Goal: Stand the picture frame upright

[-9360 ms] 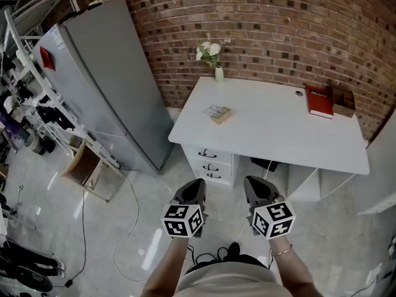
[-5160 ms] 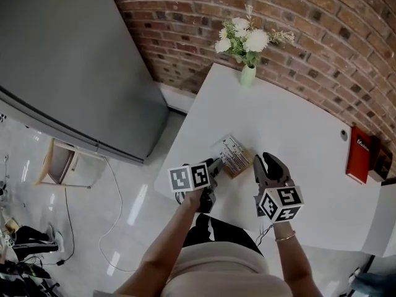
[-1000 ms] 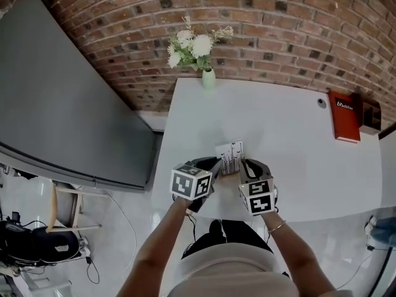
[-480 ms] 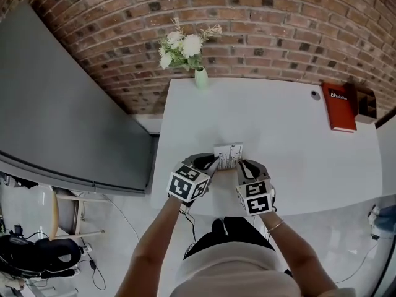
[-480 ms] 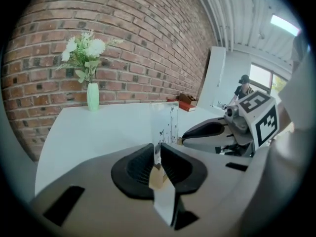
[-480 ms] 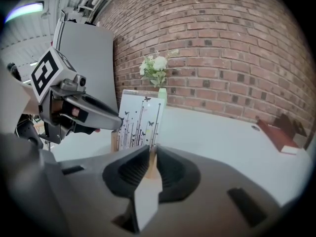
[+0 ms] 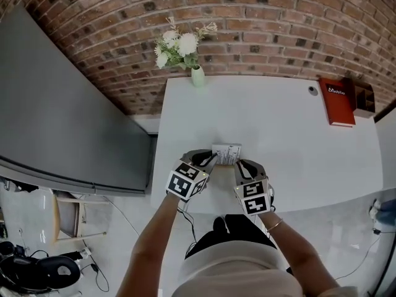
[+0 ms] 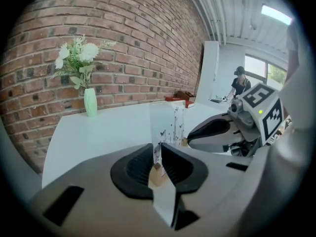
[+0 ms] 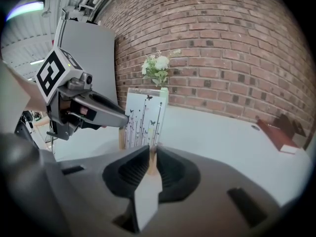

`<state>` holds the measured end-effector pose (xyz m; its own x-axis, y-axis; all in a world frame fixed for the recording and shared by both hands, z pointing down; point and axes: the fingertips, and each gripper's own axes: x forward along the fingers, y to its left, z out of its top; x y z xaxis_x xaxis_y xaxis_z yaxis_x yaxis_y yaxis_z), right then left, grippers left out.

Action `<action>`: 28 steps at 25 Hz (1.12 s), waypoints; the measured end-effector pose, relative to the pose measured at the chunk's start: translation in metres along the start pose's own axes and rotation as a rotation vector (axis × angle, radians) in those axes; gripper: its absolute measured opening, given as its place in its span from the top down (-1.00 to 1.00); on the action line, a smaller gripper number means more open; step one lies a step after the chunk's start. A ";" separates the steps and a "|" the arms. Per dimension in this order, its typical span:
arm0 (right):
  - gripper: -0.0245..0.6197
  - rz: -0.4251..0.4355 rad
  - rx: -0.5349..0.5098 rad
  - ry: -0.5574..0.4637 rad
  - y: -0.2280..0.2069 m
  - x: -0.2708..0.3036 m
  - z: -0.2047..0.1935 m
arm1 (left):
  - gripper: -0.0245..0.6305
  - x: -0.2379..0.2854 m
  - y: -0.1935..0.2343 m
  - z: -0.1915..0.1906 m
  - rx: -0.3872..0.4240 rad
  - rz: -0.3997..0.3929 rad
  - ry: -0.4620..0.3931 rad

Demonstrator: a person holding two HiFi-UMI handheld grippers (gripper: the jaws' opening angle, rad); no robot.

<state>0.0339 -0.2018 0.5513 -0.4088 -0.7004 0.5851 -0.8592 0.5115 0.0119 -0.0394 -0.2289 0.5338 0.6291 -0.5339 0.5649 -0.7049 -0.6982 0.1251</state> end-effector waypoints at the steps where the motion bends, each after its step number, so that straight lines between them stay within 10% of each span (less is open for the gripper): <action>1: 0.78 0.000 -0.002 0.000 0.000 0.000 0.000 | 0.78 0.000 0.000 0.000 0.001 0.003 -0.002; 20: 0.78 -0.026 0.057 -0.089 -0.010 -0.008 0.009 | 0.51 -0.016 0.000 0.004 -0.092 0.052 -0.066; 28: 0.78 -0.050 0.151 -0.154 -0.028 -0.034 0.023 | 0.65 -0.054 0.013 0.015 -0.150 0.194 -0.167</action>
<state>0.0655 -0.2035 0.5125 -0.3968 -0.7968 0.4557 -0.9111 0.4022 -0.0901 -0.0777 -0.2162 0.4921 0.5141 -0.7302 0.4500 -0.8501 -0.5035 0.1541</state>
